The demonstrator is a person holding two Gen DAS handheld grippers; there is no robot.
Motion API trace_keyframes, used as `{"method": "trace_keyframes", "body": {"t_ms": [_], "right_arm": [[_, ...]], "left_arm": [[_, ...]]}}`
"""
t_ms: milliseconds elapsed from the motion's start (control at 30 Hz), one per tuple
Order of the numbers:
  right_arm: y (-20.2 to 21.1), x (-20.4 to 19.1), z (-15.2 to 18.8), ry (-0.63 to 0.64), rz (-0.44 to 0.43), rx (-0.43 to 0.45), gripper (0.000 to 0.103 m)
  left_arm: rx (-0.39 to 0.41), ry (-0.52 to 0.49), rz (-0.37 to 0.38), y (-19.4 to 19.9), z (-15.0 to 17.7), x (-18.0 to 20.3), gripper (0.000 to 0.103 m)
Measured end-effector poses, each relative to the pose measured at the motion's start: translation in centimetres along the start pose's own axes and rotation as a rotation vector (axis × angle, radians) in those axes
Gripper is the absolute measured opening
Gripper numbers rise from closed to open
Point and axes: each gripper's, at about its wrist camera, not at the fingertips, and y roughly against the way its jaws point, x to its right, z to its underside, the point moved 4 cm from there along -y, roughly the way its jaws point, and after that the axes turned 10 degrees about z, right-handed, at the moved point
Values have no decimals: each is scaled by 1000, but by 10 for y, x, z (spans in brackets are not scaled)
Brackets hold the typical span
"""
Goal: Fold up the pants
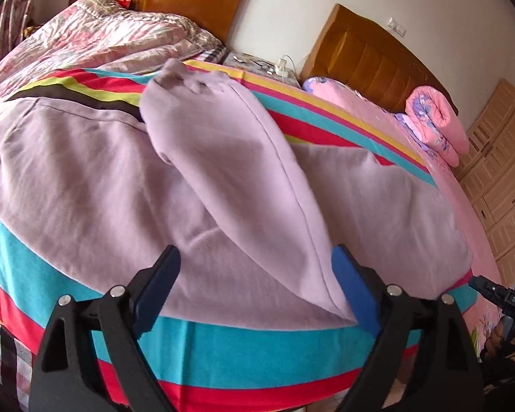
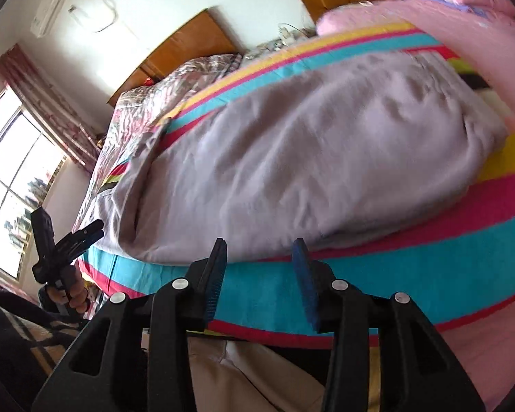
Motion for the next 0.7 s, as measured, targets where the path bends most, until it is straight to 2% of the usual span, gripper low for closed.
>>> {"method": "trace_keyframes", "body": {"t_ms": [100,133,200,267,333,400,467,600,700], "right_arm": [[-25,-41,-46,55,-62,17,44],[-40,-58,-61,85,-85,7,44],[-73,-91,-82,161,-110,-39,47],[-109,-122,-102,247,-103,-76,50],[-141,-152,-113,298,-120,-129,50],[-169,-194,-122,361,-208,-164,50],[-196,-247,-123,490,-259,-201,50],[-249,-359,-120,711,-394,-253,50],[-295,-435,-110,799,-462,-316,50]], "left_arm": [[47,75,-46,2,-22,-28,97],[50,87,-61,1,-29,-36,97],[66,125,-160,4,-39,-58,97],[90,176,-173,14,-44,-84,97],[109,249,-219,32,-44,-115,96],[159,315,-252,57,-42,-148,97],[210,391,-298,82,-38,-182,97],[313,567,-279,119,-33,-249,94],[338,680,-230,123,-30,-287,85]]}}
